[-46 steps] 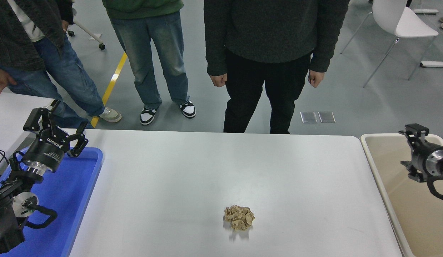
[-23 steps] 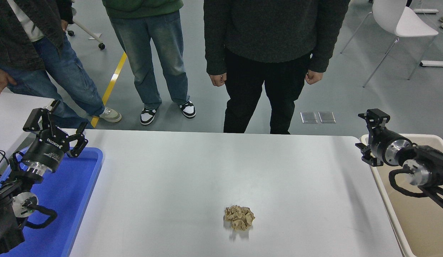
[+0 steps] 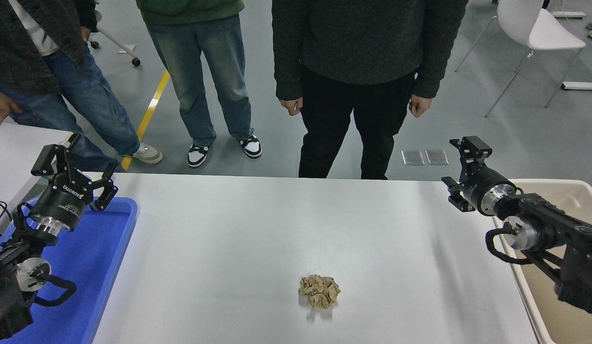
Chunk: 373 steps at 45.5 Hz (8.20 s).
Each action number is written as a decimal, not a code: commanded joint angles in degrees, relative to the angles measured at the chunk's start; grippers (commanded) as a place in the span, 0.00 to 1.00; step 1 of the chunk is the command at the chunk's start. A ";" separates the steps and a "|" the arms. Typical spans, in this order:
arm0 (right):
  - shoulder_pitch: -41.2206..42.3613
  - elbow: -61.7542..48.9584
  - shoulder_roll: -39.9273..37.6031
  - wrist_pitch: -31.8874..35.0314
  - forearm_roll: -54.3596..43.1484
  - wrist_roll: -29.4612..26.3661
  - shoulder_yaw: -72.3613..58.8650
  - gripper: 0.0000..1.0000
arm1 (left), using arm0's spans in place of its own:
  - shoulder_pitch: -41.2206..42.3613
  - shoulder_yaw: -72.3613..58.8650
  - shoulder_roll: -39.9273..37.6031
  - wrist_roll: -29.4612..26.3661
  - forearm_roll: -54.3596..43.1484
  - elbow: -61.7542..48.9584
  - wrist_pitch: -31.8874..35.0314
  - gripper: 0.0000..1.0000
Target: Clean the table surface
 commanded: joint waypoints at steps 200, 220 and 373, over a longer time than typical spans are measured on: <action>24.34 36.54 -17.22 14.64 -47.23 -7.70 -42.07 0.99 | 0.01 -0.09 0.01 0.00 0.00 0.00 0.00 1.00; 18.63 29.68 -7.12 14.64 -47.23 -9.37 -41.89 0.99 | -0.08 -0.09 0.01 0.00 0.00 0.00 0.00 1.00; 28.82 24.40 -12.38 29.58 -40.91 -8.93 -37.06 0.00 | 0.01 -0.09 0.01 0.00 0.00 0.00 0.00 1.00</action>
